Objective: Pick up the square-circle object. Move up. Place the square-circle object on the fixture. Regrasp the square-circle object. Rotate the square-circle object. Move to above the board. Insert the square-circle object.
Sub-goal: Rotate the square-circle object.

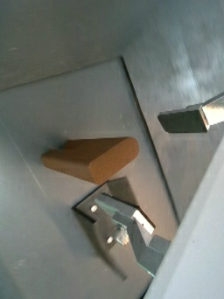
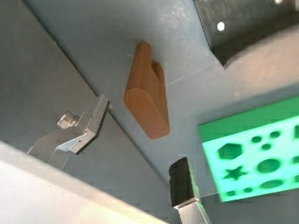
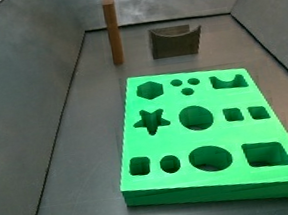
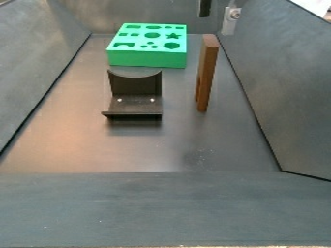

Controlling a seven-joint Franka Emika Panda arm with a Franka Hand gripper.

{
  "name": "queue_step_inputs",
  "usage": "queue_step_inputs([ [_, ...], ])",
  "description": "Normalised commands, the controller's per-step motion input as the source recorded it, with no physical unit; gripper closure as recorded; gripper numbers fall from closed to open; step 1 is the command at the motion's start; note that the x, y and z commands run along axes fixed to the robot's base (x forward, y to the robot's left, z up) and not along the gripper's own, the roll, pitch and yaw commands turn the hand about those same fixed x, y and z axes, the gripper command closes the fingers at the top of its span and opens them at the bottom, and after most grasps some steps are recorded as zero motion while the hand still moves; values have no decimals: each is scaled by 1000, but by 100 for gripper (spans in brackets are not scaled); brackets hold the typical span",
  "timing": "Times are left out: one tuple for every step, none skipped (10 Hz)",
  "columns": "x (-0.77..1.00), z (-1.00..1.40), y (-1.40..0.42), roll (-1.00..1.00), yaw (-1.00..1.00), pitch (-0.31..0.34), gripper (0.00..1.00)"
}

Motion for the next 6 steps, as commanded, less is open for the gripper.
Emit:
queue_step_inputs([
  [33, -24, 4, 5, 1000, 15, 0],
  [33, -24, 4, 6, 1000, 16, 0],
  [33, -24, 4, 6, 1000, 17, 0],
  [33, -23, 4, 6, 1000, 18, 0],
  [33, -23, 4, 7, 1000, 20, 0],
  [34, -23, 4, 7, 1000, 20, 0],
])
